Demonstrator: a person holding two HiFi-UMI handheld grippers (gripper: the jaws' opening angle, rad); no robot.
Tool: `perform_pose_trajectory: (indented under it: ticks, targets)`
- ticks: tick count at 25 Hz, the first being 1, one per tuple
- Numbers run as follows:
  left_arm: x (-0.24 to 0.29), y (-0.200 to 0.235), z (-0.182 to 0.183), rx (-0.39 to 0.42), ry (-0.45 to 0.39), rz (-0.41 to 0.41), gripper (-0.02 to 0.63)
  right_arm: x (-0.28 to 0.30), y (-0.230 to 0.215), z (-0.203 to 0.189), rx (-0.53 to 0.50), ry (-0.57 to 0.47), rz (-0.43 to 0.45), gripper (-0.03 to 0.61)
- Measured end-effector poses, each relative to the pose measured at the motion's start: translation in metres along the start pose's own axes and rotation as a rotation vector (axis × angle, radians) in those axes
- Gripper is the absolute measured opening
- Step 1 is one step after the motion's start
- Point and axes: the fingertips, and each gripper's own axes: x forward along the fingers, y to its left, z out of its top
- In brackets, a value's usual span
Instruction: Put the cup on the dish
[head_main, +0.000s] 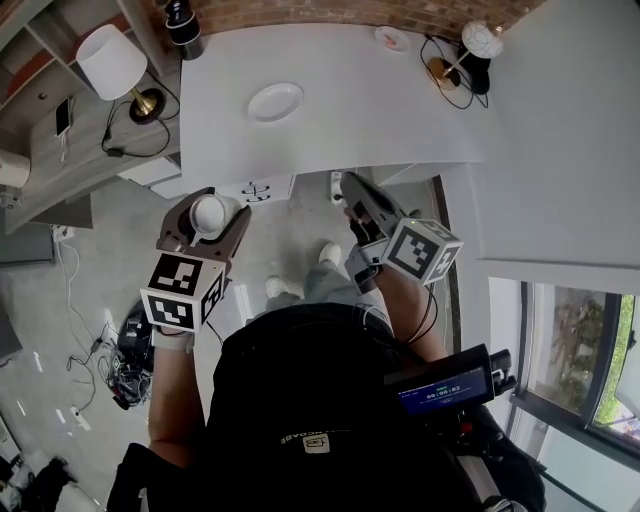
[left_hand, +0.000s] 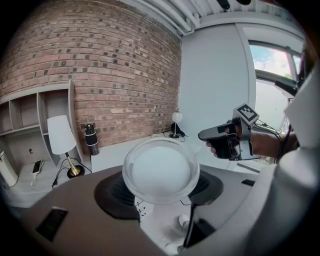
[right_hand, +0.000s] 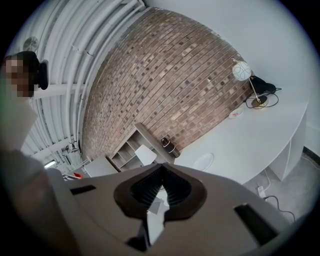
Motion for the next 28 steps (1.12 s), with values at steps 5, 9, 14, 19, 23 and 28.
perform_pose_trajectory:
  ticks: [5,9,14,19,23,28]
  targets:
    - [0.004,-0.005,-0.002,-0.007,0.014,0.003,0.259,-0.004,-0.008,-0.001,0.015,-0.006,0.005,0.003]
    - [0.007,-0.010,-0.003,-0.001,0.030,0.012,0.259,-0.002,-0.015,0.000,0.031,-0.002,0.014,0.003]
    - [0.019,-0.012,-0.007,-0.013,0.054,0.028,0.259,0.002,-0.029,0.005,0.047,0.009,0.018,0.003]
    - [0.041,-0.012,0.001,-0.028,0.066,0.039,0.259,0.010,-0.048,0.022,0.052,0.017,0.023,0.003]
    - [0.060,-0.012,0.013,-0.036,0.071,0.048,0.259,0.018,-0.066,0.038,0.059,0.030,0.022,0.003]
    - [0.088,-0.008,0.021,-0.049,0.093,0.060,0.259,0.034,-0.092,0.059,0.064,0.038,0.021,0.003]
